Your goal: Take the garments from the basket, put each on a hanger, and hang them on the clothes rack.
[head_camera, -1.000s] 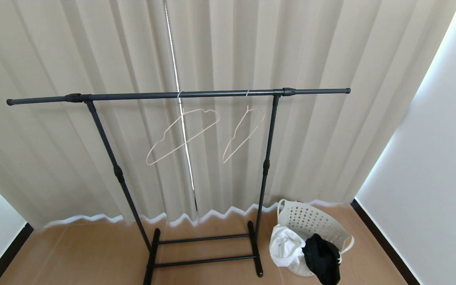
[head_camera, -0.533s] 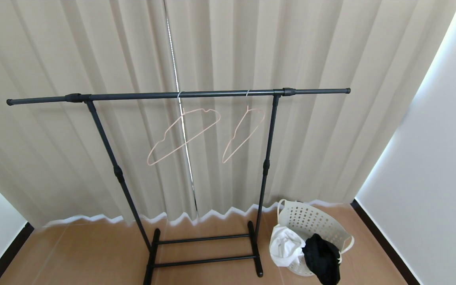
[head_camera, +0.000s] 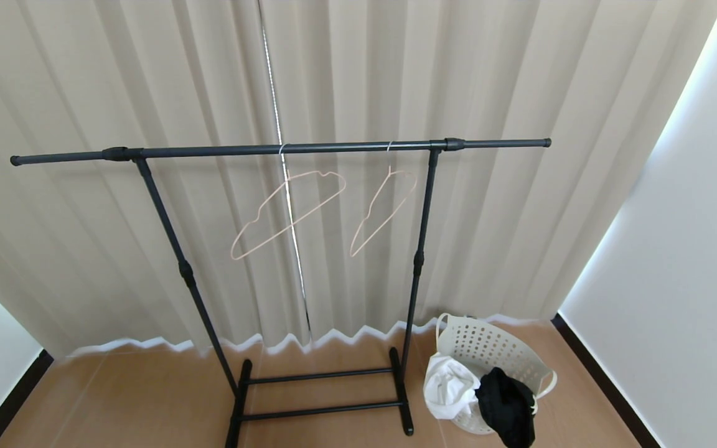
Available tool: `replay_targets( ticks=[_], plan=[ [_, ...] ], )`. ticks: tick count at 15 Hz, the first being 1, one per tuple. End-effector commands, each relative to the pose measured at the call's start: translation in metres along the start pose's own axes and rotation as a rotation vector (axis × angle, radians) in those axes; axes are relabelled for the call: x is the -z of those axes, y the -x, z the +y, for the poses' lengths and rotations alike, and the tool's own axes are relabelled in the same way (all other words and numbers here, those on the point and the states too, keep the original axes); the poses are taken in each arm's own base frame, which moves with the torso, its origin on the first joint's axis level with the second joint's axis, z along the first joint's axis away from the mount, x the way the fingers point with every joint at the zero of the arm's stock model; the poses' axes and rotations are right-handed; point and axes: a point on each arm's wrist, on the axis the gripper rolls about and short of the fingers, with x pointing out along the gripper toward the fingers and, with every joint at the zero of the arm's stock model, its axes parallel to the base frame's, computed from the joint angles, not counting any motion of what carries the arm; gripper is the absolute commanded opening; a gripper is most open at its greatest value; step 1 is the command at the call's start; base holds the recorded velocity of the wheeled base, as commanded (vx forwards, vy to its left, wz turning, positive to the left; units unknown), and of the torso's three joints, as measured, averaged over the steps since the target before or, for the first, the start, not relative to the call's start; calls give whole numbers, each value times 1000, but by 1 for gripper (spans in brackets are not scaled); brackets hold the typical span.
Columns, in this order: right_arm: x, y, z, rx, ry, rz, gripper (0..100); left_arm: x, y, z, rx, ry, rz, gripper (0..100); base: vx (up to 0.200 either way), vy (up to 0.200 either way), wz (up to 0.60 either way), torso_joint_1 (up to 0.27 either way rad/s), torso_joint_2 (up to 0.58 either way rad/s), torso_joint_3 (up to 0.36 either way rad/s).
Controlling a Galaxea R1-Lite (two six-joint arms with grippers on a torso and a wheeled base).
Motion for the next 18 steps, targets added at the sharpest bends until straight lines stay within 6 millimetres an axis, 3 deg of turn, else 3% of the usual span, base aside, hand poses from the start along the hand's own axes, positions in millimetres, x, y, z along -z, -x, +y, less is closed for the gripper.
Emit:
replay_targets(
  ticks=[1,18],
  plan=[
    [0,0,0,-2,-2,0,100,0,0,0,0,0,1,100,0,0,0,-61,66,61],
    [0,0,0,-2,-3,-2,100,0,0,0,2,2,1,100,0,0,0,-141,323,177]
  ],
)
